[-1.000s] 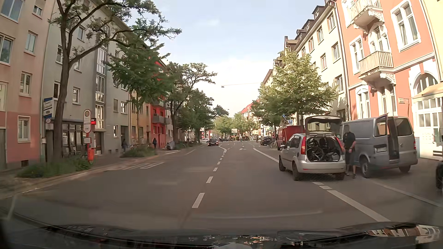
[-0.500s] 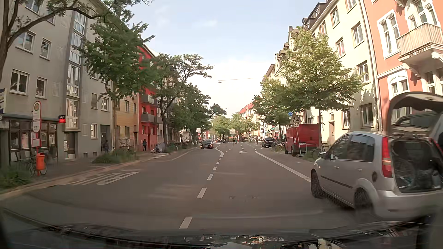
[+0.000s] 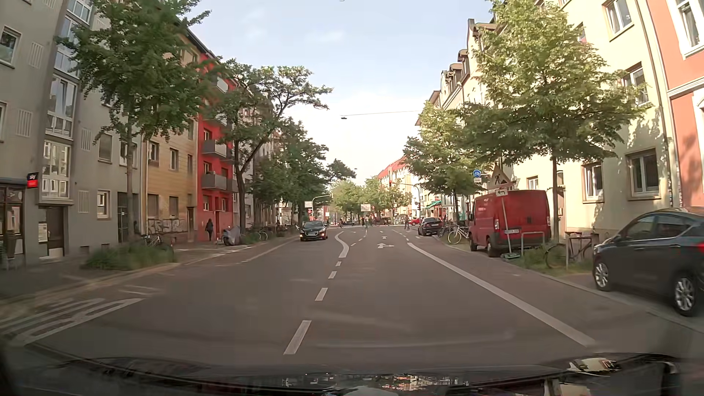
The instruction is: Follow the waypoints while adhering to traffic rules and regulations
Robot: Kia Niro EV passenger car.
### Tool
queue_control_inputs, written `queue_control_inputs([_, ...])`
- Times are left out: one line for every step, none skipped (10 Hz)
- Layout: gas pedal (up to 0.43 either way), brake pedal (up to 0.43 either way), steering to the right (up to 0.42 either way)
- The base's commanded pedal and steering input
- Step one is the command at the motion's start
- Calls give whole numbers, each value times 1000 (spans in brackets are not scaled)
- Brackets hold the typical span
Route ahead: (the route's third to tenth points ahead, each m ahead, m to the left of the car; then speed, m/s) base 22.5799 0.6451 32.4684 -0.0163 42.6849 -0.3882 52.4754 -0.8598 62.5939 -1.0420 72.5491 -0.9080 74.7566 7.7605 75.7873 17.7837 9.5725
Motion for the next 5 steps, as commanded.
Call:
queue_control_inputs([8, 0, 8])
queue_control_inputs([8, 0, 8])
queue_control_inputs([8, 0, 8])
queue_control_inputs([8, 0, 8])
queue_control_inputs([8, 0, 8])
